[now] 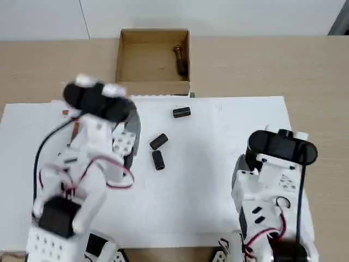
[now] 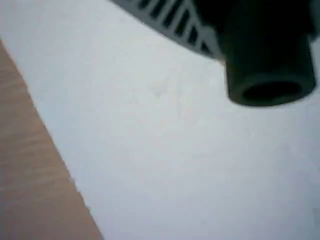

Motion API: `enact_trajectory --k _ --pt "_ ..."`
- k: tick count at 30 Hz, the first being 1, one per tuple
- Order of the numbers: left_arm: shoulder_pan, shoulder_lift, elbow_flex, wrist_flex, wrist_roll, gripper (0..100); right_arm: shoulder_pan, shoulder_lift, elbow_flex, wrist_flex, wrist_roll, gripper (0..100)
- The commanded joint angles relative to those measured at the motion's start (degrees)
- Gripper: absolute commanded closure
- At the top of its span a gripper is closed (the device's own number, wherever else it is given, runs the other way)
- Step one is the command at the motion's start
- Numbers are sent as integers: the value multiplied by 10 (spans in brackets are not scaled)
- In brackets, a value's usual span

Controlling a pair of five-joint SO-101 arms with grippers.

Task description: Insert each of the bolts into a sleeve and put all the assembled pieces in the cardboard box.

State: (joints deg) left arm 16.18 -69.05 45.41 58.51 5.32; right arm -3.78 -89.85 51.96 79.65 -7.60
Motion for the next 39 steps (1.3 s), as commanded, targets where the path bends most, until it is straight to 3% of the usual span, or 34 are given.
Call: enact_trajectory --k 1,9,15,27,31,39 --pt "-3 -135 109 -53 33 994 -22 -14 23 -38 4 995" --pt "-4 -359 266 -60 101 994 -73 -148 155 -93 44 995" --pt "-62 -342 272 -69 180 994 -100 -140 179 -126 51 995" --pt "-71 -350 305 -72 302 993 -313 -140 287 -206 107 995" --pt "-69 -352 305 -77 321 993 -339 -140 312 -206 146 995" --pt "-59 -351 309 -138 357 993 -368 -140 333 -255 154 995"
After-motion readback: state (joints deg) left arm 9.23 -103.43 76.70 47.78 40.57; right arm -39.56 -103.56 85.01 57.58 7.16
